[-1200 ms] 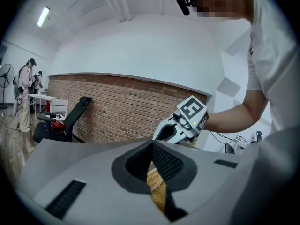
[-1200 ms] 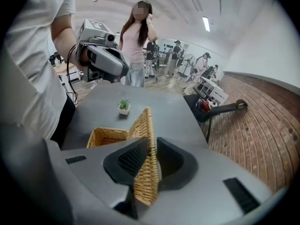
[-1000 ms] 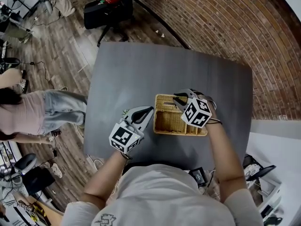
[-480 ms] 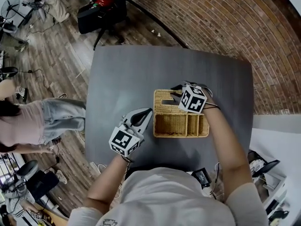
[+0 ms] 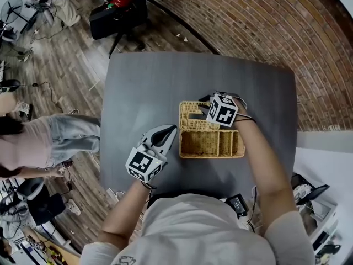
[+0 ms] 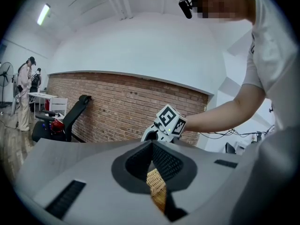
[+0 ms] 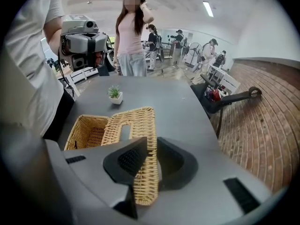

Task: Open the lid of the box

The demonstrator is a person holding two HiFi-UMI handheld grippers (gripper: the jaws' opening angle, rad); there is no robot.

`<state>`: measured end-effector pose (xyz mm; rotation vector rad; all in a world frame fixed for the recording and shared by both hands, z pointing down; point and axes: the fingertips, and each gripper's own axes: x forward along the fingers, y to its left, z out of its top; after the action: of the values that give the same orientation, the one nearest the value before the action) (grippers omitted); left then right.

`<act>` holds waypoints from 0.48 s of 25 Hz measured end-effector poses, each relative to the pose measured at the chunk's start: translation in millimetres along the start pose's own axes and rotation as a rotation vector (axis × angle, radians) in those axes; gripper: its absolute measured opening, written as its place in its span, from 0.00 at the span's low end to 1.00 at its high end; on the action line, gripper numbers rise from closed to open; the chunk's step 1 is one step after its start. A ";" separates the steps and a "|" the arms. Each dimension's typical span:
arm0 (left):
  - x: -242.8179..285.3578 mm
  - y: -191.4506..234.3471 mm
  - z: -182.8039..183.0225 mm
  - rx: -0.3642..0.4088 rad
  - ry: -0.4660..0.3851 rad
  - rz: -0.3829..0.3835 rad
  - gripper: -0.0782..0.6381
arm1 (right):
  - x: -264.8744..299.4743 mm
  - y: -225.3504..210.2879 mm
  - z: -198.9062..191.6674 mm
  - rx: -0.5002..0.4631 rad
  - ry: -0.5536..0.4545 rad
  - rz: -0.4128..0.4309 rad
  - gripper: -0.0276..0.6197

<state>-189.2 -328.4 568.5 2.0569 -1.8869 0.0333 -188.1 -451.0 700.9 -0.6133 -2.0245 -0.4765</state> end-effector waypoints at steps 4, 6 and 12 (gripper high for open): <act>1.6 -6.3 7.7 0.018 -0.002 0.002 0.12 | -9.1 -3.8 -5.8 0.014 -0.008 -0.052 0.23; -0.3 -11.8 10.6 0.025 -0.006 0.000 0.12 | -17.6 1.1 -9.6 0.040 -0.024 -0.071 0.26; -16.7 -32.7 13.9 0.037 -0.027 0.005 0.12 | -44.2 34.9 -18.8 0.087 -0.073 -0.121 0.27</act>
<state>-162.4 -314.4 543.6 2.0869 -1.9210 0.0421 -135.3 -443.8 674.7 -0.4628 -2.1482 -0.4404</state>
